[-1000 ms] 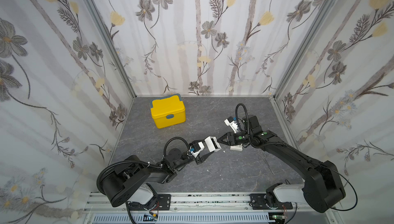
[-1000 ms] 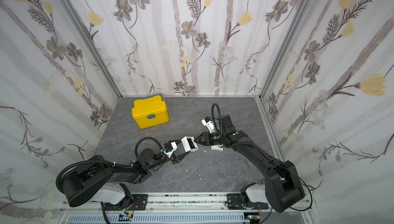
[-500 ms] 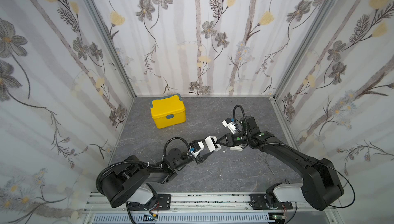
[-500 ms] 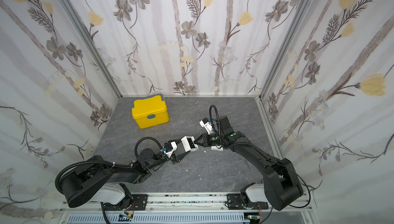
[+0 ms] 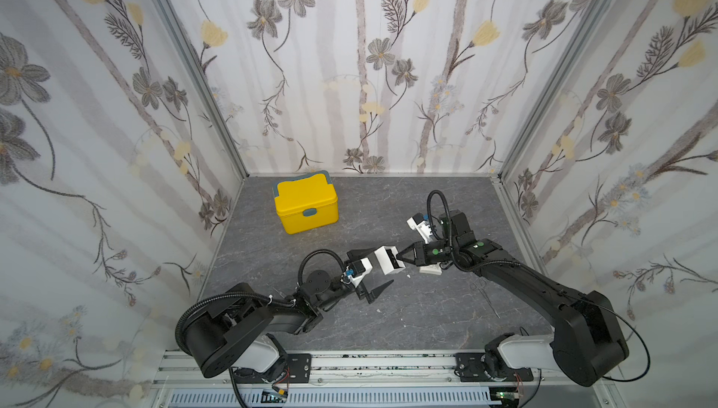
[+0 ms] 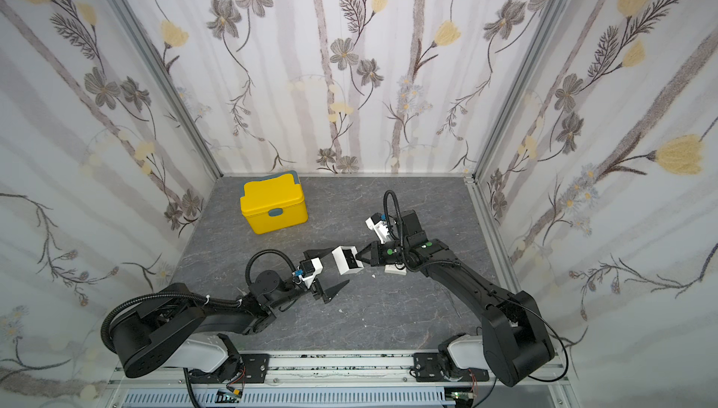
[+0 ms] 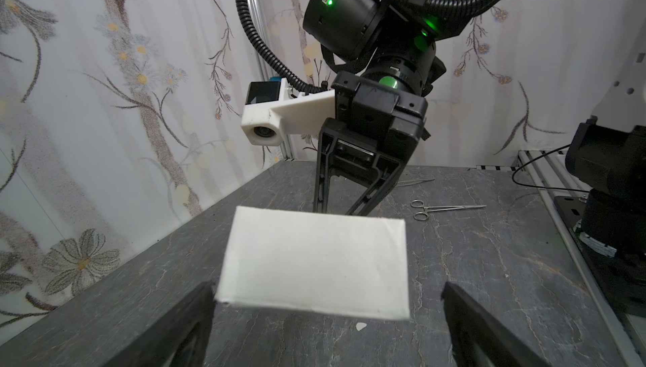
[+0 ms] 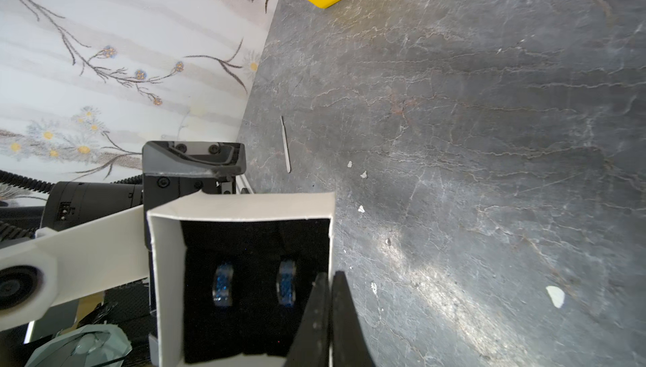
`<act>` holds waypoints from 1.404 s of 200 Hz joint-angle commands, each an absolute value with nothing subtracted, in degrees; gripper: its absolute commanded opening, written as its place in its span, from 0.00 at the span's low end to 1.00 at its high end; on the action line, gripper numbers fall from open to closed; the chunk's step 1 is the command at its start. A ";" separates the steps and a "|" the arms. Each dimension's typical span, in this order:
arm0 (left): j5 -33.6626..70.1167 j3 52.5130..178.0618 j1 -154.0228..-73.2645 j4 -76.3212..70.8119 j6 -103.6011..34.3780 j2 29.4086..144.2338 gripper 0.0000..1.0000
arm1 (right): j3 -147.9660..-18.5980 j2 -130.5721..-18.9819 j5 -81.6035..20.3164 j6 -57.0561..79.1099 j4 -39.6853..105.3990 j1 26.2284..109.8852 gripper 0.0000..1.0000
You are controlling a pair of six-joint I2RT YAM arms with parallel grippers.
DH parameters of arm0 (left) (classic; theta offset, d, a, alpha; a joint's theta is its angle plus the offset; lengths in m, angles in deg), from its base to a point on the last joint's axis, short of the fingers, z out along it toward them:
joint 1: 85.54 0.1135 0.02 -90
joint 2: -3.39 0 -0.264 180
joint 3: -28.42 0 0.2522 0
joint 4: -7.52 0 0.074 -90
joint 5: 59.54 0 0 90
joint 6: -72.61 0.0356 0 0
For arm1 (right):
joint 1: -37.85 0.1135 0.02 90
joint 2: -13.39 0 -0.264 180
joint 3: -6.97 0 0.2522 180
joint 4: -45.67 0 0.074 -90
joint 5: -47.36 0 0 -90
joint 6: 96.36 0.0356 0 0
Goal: Take the rings out of the lift-off lid box
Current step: Place the jewelry box at the center of the board.
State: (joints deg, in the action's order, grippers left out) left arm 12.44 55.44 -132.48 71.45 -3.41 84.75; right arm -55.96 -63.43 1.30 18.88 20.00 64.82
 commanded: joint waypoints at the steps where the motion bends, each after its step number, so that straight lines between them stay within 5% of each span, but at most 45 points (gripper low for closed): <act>1: 13.51 54.63 -132.48 72.55 -2.72 83.39 1.00 | -56.45 -62.94 -1.17 18.78 19.60 64.58 0.00; 46: 20.42 53.60 -132.48 57.53 -3.34 72.65 1.00 | -57.83 -63.06 -10.55 18.52 15.39 63.70 0.00; 121: 58.49 65.04 -128.13 13.78 -25.03 55.12 1.00 | -60.94 -65.61 -37.57 23.64 8.24 70.08 0.00; 281: 52.76 66.49 -123.93 11.73 -33.09 60.51 1.00 | -63.86 -76.70 -55.45 37.15 10.02 82.40 0.00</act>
State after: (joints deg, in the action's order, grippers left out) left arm 53.94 66.50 -123.96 9.97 -31.33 59.90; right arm -62.87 -75.67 -53.14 35.20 9.45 82.06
